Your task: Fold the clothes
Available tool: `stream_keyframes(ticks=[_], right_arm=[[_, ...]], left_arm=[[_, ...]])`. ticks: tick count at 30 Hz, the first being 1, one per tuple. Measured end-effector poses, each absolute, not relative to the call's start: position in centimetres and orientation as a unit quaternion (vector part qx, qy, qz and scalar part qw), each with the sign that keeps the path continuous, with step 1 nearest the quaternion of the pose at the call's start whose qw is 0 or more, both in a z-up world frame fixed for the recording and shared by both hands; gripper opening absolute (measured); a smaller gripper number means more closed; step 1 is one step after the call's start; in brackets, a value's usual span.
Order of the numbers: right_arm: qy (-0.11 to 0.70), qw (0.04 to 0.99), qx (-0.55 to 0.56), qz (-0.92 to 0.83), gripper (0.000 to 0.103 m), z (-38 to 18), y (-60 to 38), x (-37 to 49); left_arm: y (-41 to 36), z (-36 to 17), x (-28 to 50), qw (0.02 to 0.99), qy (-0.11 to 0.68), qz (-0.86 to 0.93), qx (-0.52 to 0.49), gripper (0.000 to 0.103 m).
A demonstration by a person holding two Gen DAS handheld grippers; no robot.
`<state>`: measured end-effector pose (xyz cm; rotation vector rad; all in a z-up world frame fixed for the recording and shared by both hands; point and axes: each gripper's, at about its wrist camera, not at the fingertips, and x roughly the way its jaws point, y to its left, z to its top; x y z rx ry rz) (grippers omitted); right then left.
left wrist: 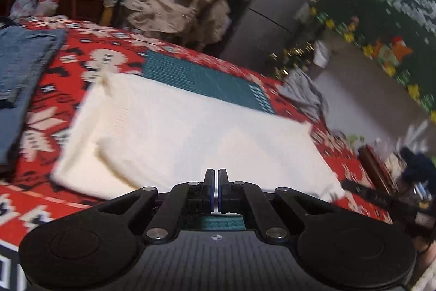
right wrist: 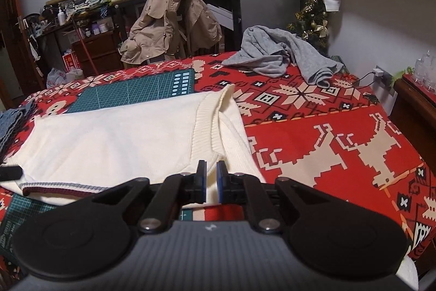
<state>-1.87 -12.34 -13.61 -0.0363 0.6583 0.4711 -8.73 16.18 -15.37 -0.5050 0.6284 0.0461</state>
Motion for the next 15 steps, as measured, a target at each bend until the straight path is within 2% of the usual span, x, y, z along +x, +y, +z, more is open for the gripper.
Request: stream_keyframes(ticks=[8,15], right_arm=[[0.322,0.915,-0.025,0.242,0.009,-13.8,-11.8,-2.4],[0.327,0.913,-0.029,0.244,0.009,-13.9,-11.7,-2.3]], left_arm=[[24.1,-19.1,-10.6,0.873,0.294,0.115,-0.373,0.002],[26.2,-19.4,-13.0,0.863,0.284,0.149,-0.39,0.002]])
